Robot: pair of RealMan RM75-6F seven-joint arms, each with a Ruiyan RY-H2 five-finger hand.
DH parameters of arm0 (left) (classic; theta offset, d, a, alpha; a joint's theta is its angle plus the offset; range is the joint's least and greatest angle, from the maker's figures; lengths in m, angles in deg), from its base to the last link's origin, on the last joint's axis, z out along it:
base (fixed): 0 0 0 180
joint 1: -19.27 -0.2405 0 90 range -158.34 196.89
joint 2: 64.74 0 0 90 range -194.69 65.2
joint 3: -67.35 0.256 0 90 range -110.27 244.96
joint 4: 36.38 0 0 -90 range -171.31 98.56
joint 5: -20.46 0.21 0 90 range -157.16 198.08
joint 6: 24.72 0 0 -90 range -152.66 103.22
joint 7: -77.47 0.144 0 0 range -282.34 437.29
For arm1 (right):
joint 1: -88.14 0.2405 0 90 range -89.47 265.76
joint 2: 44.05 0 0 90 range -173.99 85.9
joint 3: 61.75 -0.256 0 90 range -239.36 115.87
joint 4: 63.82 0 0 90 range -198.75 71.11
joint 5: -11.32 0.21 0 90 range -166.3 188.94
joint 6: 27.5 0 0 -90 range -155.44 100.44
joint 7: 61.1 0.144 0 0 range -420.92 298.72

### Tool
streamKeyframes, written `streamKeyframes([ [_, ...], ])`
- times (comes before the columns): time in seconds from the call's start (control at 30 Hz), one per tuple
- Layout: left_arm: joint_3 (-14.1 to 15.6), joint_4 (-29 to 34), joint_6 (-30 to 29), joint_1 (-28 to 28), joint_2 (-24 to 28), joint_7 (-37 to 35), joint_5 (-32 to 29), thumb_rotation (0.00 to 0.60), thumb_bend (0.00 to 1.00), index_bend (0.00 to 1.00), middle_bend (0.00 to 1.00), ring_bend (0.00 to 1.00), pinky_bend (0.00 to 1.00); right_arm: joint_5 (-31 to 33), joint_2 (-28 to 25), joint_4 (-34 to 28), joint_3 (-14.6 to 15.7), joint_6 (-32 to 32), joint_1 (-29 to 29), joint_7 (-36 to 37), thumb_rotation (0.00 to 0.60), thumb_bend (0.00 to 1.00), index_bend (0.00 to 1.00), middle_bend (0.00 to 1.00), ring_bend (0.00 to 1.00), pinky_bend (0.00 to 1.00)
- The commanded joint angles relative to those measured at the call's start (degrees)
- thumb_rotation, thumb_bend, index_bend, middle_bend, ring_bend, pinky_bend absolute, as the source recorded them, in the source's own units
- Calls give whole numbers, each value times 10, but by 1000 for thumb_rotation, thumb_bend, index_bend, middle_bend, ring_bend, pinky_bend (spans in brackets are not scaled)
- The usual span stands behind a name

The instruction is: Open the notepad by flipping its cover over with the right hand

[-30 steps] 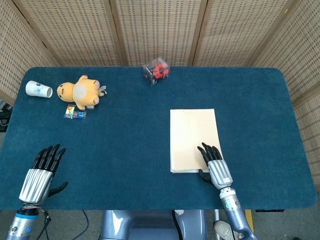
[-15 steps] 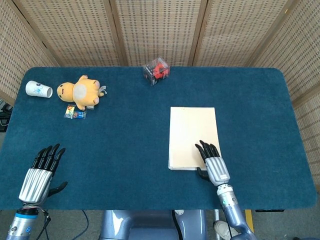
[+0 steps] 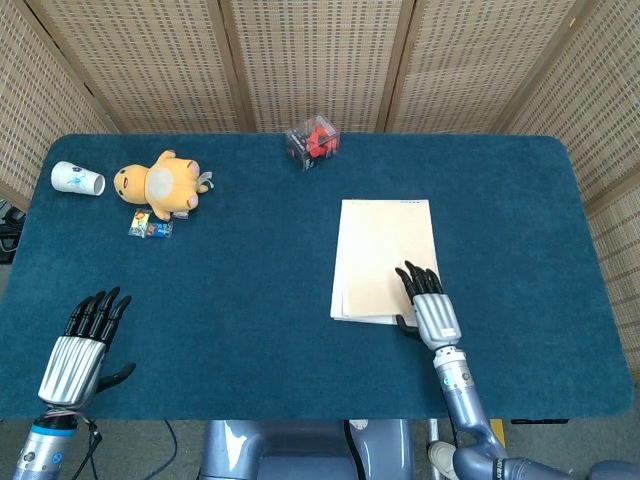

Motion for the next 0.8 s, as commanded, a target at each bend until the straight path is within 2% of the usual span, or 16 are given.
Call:
streamKeyframes([
  [0.03,0,-1,1,0,0,0,-1,600,0,0,0,0,74,2,2,3,-6,-5,5,-2,600,602,89,0,0,0],
  [0.2,1,-1,3,1,-1,0,-1,600,0,0,0,0,74,12,5,14,-13,-6,11,-1,600,639,89,0,0,0],
  [0.37,2,-1,5,2,-2,1,0,600,0,0,0,0,74,22,9,28,-16,-1,16,-4,600,593,89,0,0,0],
  [0.43,2,-1,4,2,-2,2,0,600,0,0,0,0,74,27,10,31,-19,0,19,-4,600,624,89,0,0,0],
  [0.5,3,-1,5,2,-3,2,1,600,0,0,0,0,74,31,10,33,-23,0,21,-4,600,698,89,0,0,0],
  [0.57,4,-1,6,2,-3,3,1,600,1,0,0,0,74,34,10,37,-25,1,24,-10,600,720,90,0,0,0],
  [0.8,3,-1,8,4,-4,4,0,600,1,0,0,0,74,42,9,43,-36,0,34,-5,600,661,96,0,0,0],
])
